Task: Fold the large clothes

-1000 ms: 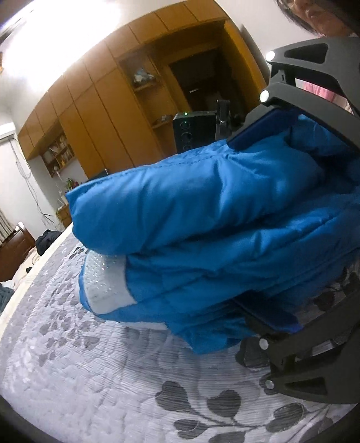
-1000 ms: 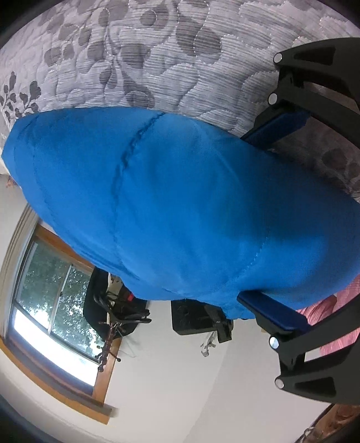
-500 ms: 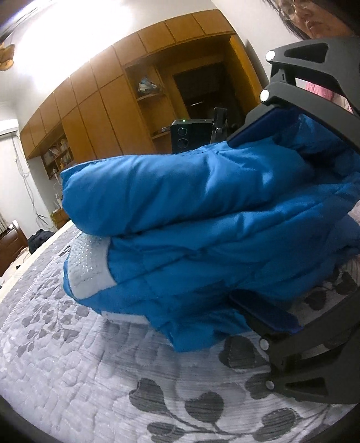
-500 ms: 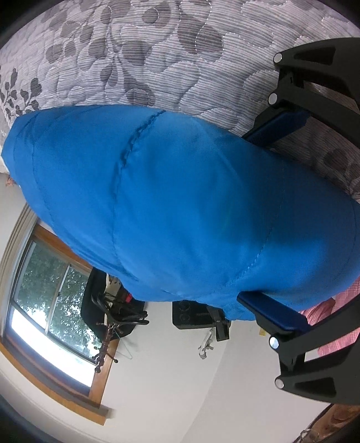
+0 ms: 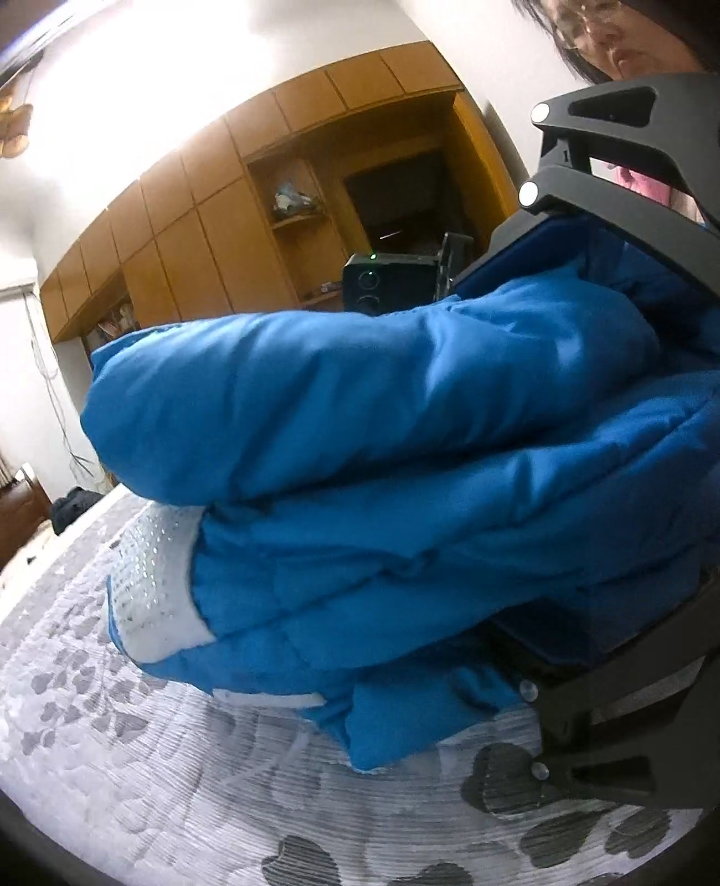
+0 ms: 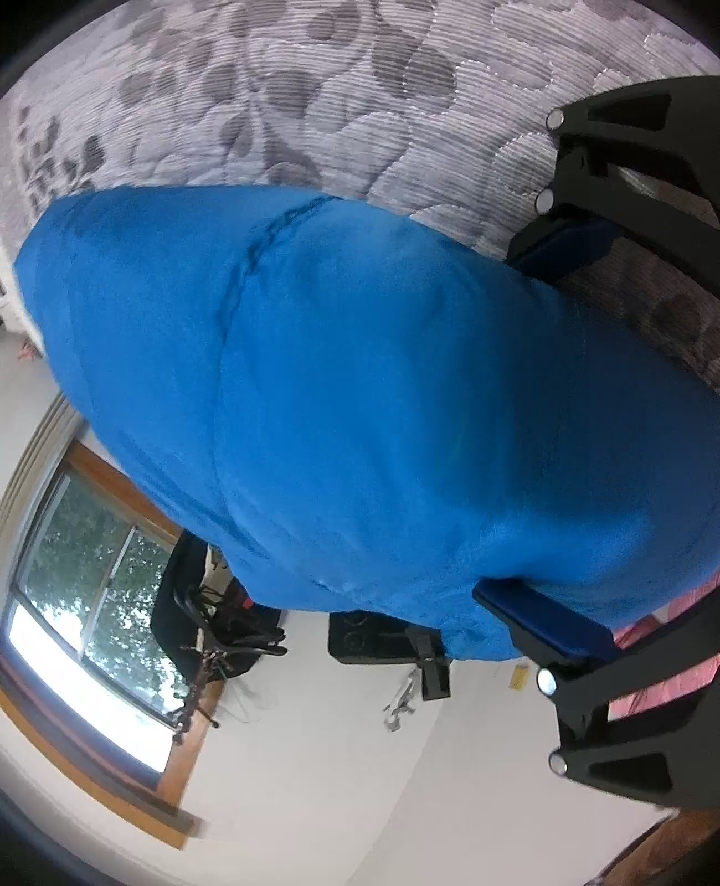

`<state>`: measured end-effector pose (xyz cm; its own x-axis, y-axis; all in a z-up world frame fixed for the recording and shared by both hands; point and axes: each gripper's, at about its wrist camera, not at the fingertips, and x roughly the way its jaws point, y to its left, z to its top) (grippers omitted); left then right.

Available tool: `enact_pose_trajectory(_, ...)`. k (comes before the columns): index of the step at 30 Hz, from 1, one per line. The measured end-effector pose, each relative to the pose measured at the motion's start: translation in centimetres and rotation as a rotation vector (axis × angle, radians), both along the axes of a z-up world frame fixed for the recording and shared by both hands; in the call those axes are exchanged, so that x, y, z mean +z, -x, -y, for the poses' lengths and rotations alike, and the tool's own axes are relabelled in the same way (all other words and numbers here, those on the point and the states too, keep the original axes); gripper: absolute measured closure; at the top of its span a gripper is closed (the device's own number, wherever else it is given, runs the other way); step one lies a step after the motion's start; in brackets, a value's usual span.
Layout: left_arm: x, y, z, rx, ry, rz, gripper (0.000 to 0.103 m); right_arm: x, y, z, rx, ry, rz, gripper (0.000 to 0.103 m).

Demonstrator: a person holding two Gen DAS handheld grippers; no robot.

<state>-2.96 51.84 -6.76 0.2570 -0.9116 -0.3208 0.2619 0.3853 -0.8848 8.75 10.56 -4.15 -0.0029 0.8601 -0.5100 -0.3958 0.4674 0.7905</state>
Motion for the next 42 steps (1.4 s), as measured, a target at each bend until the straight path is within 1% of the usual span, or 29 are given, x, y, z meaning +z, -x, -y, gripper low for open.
enact_pose_trajectory(2,0.1,0.4,0.2,0.009,-0.009,0.023,0.004,0.6,0.3,0.1,0.001,0.011,0.028,0.019)
enact_pose_trajectory(3,0.4,0.6,0.5,0.016,-0.01,0.035,0.005,0.9,0.3,0.2,0.001,0.015,0.039,0.022)
enact_pose_trajectory(5,1.2,0.9,1.3,0.017,-0.009,0.055,0.009,1.5,0.5,0.5,-0.002,0.02,0.062,0.03)
enact_pose_trajectory(7,2.1,0.9,2.3,0.001,0.002,0.08,0.016,2.5,0.7,1.3,-0.009,0.025,0.093,0.034)
enact_pose_trajectory(8,2.6,0.8,2.9,-0.013,0.005,0.093,0.017,3.0,0.8,1.8,-0.016,0.026,0.107,0.036)
enact_pose_trajectory(11,4.0,0.1,5.8,-0.061,0.017,0.116,0.021,4.7,0.8,4.3,-0.059,0.023,0.146,0.039)
enact_pose_trajectory(15,5.6,-1.5,10.3,-0.122,0.035,0.14,0.025,7.4,0.9,8.5,-0.124,0.044,0.211,0.039)
enact_pose_trajectory(17,6.1,-2.1,12.1,-0.136,0.04,0.155,0.026,8.0,0.6,10.7,-0.155,0.049,0.218,0.039)
enact_pose_trajectory(20,6.0,-3.5,14.9,-0.152,0.021,0.15,0.026,7.5,0.0,12.9,-0.187,0.055,0.2,0.039)
enact_pose_trajectory(22,5.0,-4.1,16.3,-0.148,-0.002,0.118,0.026,6.1,-1.0,14.3,-0.21,0.064,0.158,0.039)
enact_pose_trajectory(23,4.4,-4.4,16.7,-0.146,-0.016,0.105,0.026,4.9,-1.7,15.0,-0.219,0.064,0.123,0.039)
enact_pose_trajectory(24,3.8,-4.8,17.3,-0.139,-0.035,0.091,0.026,3.9,-2.2,15.4,-0.224,0.059,0.095,0.039)
enact_pose_trajectory(26,2.8,-5.3,17.6,-0.133,-0.047,0.073,0.026,1.9,-3.0,16.3,-0.23,0.034,0.042,0.036)
enact_pose_trajectory(28,2.5,-5.2,17.6,-0.133,-0.047,0.076,0.024,1.1,-3.0,16.7,-0.222,0.018,0.041,0.033)
enact_pose_trajectory(30,2.7,-4.6,17.6,-0.128,-0.08,0.106,0.023,0.5,-2.9,17.2,-0.218,0.028,0.048,0.03)
enact_pose_trajectory(32,3.0,-4.2,18.2,-0.12,-0.093,0.107,0.022,0.2,-2.8,17.3,-0.219,0.032,0.043,0.025)
enact_pose_trajectory(33,3.1,-4.0,18.2,-0.113,-0.095,0.102,0.02,0.3,-2.6,17.4,-0.222,0.04,0.041,0.024)
enact_pose_trajectory(35,3.6,-3.4,18.1,-0.095,-0.107,0.097,0.018,0.5,-2.1,17.6,-0.231,0.069,0.059,0.018)
enact_pose_trajectory(37,4.0,-3.3,17.6,-0.063,-0.127,0.093,0.016,1.4,-1.2,17.7,-0.254,0.131,0.107,0.016)
enact_pose_trajectory(38,4.2,-3.2,17.4,-0.049,-0.134,0.094,0.016,1.9,-0.8,17.6,-0.267,0.164,0.129,0.011)
enact_pose_trajectory(40,5.1,-2.1,16.6,0.002,-0.163,0.109,0.014,2.8,0.2,17.6,-0.299,0.232,0.176,0.006)
enact_pose_trajectory(41,5.7,-1.7,16.3,0.023,-0.181,0.125,0.013,3.4,0.8,17.6,-0.313,0.264,0.206,0.003)
enact_pose_trajectory(42,6.7,-0.9,15.9,0.052,-0.215,0.155,0.012,4.1,1.7,17.5,-0.329,0.306,0.241,0.003)
